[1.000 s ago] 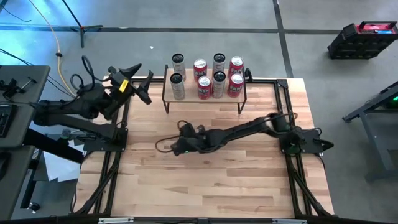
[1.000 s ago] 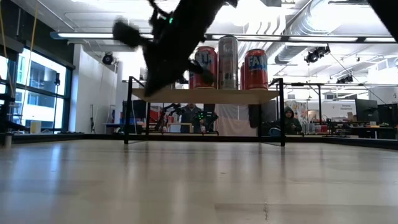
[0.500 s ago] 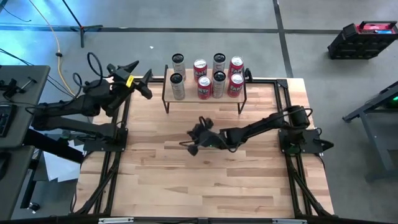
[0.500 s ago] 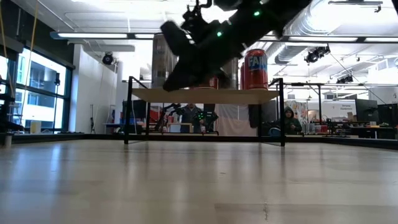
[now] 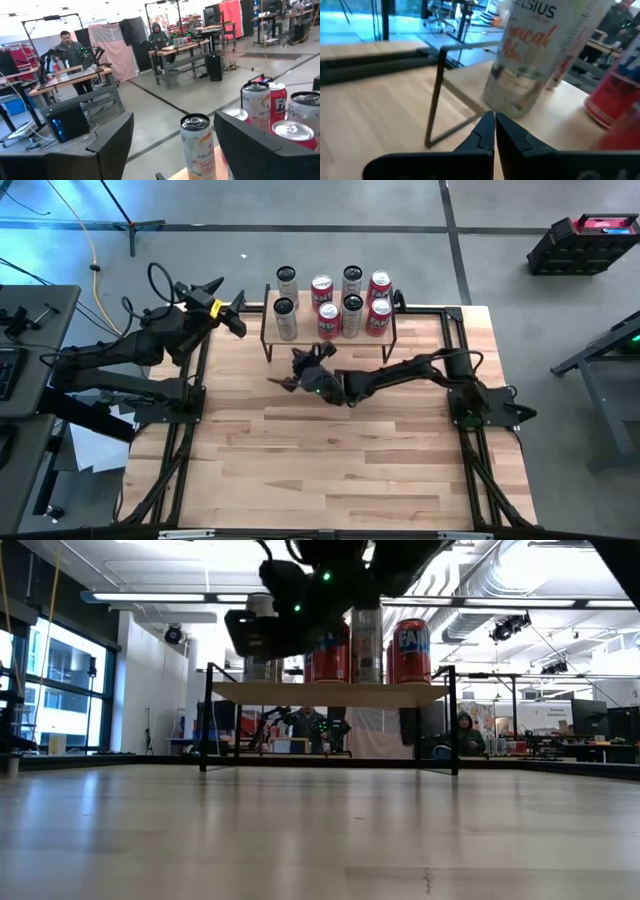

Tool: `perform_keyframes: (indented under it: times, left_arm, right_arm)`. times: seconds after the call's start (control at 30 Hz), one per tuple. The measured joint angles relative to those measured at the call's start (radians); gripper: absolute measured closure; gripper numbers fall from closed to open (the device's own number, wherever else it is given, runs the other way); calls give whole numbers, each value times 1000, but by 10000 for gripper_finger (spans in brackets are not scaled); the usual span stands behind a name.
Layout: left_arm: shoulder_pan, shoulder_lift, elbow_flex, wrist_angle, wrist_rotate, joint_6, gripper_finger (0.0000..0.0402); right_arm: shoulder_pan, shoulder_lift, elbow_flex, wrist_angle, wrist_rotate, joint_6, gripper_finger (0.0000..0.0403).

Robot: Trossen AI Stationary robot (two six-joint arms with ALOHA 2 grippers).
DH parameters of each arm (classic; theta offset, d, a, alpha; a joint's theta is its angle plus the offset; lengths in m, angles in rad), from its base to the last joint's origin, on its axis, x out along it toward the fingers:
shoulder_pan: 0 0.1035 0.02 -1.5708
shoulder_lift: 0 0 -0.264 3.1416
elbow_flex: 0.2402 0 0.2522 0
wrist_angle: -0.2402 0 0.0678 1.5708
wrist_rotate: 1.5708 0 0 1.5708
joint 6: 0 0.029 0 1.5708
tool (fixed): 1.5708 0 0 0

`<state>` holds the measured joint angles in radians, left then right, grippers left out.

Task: Place canned beverage on shelf
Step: Put the white soda can aligned with the other white soda can on the shelf

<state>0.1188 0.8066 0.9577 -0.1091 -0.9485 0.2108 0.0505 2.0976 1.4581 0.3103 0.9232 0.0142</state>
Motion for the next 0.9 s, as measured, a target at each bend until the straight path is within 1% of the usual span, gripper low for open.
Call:
perform_keyframes:
  times: [0.1, 0.17, 0.27, 0.9]
  left_arm:
    - [0, 0, 0, -2, 0, 0, 135]
    - [0, 0, 0, -3, 0, 0, 135]
    - [0, 0, 0, -3, 0, 0, 135]
    - [0, 0, 0, -4, -7, 1, 135]
  right_arm:
    - [-27, 18, 27, 27, -89, 4, 403]
    - [-39, 30, 43, 28, -113, 4, 403]
    - [-53, 33, 52, 21, -98, 4, 403]
    - [-99, 32, 55, 30, -149, 7, 403]
